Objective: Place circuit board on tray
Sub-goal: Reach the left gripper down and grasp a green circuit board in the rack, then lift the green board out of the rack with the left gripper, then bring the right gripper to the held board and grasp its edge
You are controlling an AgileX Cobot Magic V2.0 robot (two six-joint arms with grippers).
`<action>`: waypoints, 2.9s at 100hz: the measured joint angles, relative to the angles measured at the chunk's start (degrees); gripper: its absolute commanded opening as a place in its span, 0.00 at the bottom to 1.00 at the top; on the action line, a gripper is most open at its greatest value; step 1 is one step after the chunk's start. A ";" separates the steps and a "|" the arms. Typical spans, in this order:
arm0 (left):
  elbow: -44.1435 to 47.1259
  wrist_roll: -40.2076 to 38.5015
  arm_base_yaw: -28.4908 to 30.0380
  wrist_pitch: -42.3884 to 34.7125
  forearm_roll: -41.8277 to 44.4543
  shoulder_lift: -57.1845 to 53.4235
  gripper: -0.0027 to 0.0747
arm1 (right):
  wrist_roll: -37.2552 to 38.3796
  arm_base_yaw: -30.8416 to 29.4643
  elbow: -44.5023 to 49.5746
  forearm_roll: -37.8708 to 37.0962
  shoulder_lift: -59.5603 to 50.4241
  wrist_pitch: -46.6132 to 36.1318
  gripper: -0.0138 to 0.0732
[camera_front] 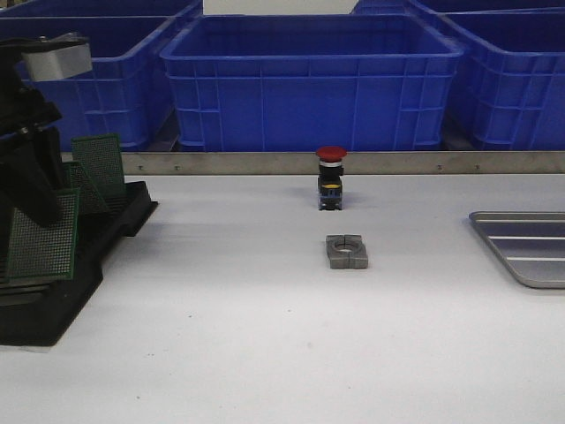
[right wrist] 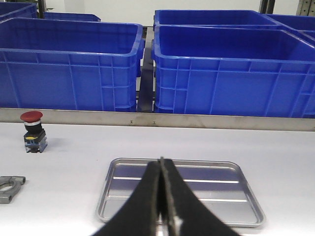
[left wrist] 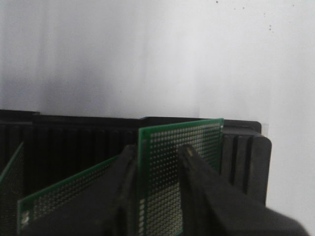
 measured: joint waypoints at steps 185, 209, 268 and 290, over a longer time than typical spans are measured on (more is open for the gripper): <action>-10.51 -1.55 -24.36 2.94 -26.01 -8.84 0.01 | 0.00 0.00 0.00 0.00 0.00 0.00 0.03; -10.51 -1.55 -24.50 2.94 -26.12 -8.84 0.01 | 0.00 0.00 0.00 0.00 0.00 0.00 0.03; -10.51 -1.58 -24.50 2.94 -26.12 -8.84 0.01 | 0.40 0.44 -8.43 2.01 1.75 15.04 0.03; -10.51 -1.58 -24.50 2.94 -26.12 -8.84 0.01 | 0.40 0.55 -19.28 3.09 12.80 29.81 0.05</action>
